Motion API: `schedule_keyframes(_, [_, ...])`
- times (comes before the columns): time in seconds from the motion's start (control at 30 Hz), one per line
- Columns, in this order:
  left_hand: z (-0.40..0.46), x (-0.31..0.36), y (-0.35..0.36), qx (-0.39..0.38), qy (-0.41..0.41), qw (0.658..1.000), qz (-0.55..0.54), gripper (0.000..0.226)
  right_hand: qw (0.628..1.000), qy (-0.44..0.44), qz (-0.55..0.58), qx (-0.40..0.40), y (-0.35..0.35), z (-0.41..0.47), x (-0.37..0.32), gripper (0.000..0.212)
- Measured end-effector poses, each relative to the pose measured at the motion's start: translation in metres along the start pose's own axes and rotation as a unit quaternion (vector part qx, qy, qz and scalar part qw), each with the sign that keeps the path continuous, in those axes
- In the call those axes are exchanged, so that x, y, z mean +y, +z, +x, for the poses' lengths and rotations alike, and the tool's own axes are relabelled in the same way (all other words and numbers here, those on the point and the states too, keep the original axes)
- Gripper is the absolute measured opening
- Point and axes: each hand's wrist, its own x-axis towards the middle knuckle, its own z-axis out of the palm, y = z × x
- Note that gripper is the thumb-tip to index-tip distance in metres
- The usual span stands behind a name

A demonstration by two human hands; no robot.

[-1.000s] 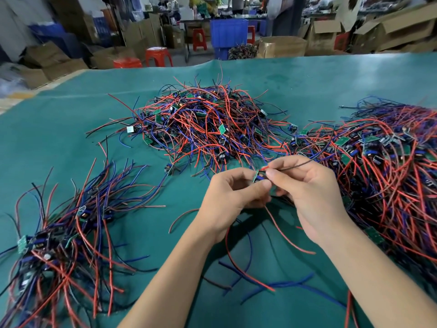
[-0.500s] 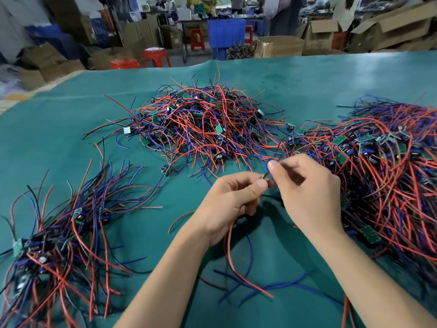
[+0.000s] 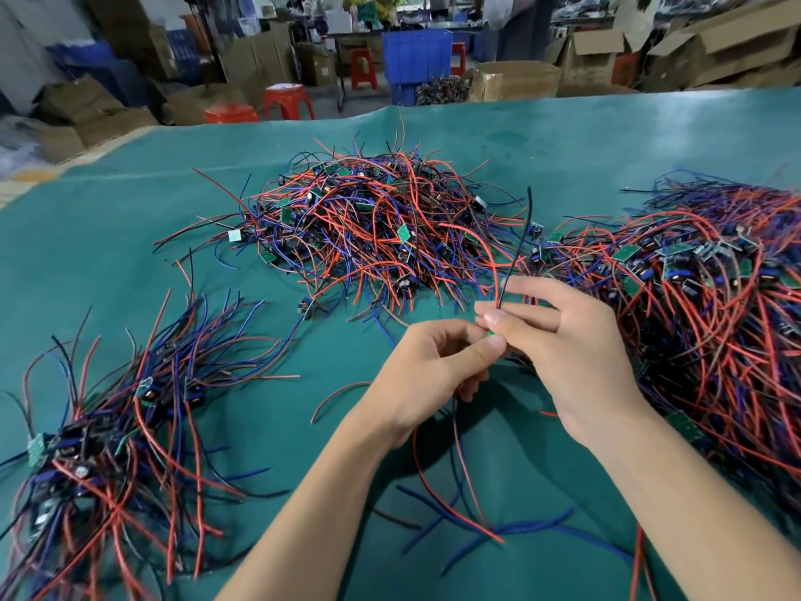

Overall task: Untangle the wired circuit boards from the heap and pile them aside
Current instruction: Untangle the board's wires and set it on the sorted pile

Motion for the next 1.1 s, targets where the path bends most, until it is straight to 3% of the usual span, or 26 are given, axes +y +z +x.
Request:
schedule_keyframes(0.13, [0.000, 0.001, 0.001, -0.012, -0.008, 1.000, 0.015, 0.028, 0.998, -0.048, -0.044, -0.010, -0.005, 0.001, -0.001, 0.021])
schedule_keyframes(0.27, [0.000, 0.005, 0.000, -0.030, -0.013, 0.999, 0.005, 0.031, 0.983, -0.107, -0.127, 0.078, -0.011, 0.006, 0.002, 0.017])
schedule_keyframes(0.7, [0.000, 0.009, 0.004, -0.045, -0.023, 0.998, 0.028, 0.032, 0.938, -0.153, -0.054, 0.307, -0.049, 0.028, 0.007, 0.008])
schedule_keyframes(0.83, [0.002, 0.006, -0.003, 0.010, -0.045, 0.997, -0.069, 0.031, 0.915, -0.176, -0.022, 0.362, -0.058, 0.030, 0.001, 0.014])
schedule_keyframes(0.93, [0.003, 0.006, -0.008, 0.040, -0.044, 0.989, -0.135, 0.028, 0.939, -0.153, -0.099, 0.291, -0.040, 0.023, 0.002, 0.013])
schedule_keyframes(1.0, [0.002, 0.007, -0.009, 0.032, -0.047, 0.985, -0.162, 0.027, 0.966, -0.128, -0.172, 0.145, -0.021, 0.013, 0.004, 0.028])
schedule_keyframes(1.1, [0.000, 0.007, -0.008, -0.005, -0.041, 0.986, -0.164, 0.020, 0.967, -0.103, -0.223, -0.069, -0.002, 0.002, 0.008, 0.035])
